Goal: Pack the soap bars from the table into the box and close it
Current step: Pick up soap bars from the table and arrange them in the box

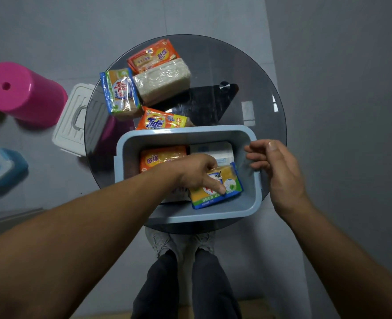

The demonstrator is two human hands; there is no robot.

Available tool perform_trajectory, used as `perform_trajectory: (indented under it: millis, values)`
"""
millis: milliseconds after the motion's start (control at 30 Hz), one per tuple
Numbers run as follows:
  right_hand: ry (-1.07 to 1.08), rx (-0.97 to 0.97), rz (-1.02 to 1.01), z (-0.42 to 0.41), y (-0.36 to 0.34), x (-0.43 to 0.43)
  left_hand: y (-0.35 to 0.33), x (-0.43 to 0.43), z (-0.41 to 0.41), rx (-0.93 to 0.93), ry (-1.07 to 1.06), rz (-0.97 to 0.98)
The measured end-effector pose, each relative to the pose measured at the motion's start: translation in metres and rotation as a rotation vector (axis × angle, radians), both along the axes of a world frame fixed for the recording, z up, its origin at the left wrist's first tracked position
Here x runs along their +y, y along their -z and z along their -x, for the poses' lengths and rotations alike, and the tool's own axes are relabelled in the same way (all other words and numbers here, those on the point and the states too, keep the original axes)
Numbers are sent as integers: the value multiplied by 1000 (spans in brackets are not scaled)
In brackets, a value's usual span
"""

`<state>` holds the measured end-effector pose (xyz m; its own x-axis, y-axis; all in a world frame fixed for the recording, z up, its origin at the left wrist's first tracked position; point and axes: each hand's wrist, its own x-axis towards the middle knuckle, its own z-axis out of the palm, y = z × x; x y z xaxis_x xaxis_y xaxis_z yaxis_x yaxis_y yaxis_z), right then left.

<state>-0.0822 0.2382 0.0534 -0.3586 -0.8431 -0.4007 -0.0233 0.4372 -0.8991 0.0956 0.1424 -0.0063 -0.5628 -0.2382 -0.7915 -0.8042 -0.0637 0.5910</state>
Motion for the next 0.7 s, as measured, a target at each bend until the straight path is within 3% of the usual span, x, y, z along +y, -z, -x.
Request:
perform_trajectory:
  millis: [267, 467, 567, 700]
  values:
    - [-178, 373, 17, -9, 2, -3, 5, 18, 16, -104, 349, 375]
    - [-132, 559, -77, -6, 8, -10, 4, 32, 3, -17, 168, 535]
    - [-143, 548, -100, -5, 14, -13, -5, 39, 1, -37, 143, 635]
    - [-186, 371, -143, -6, 23, -13, -17, 47, 1, -123, 193, 655]
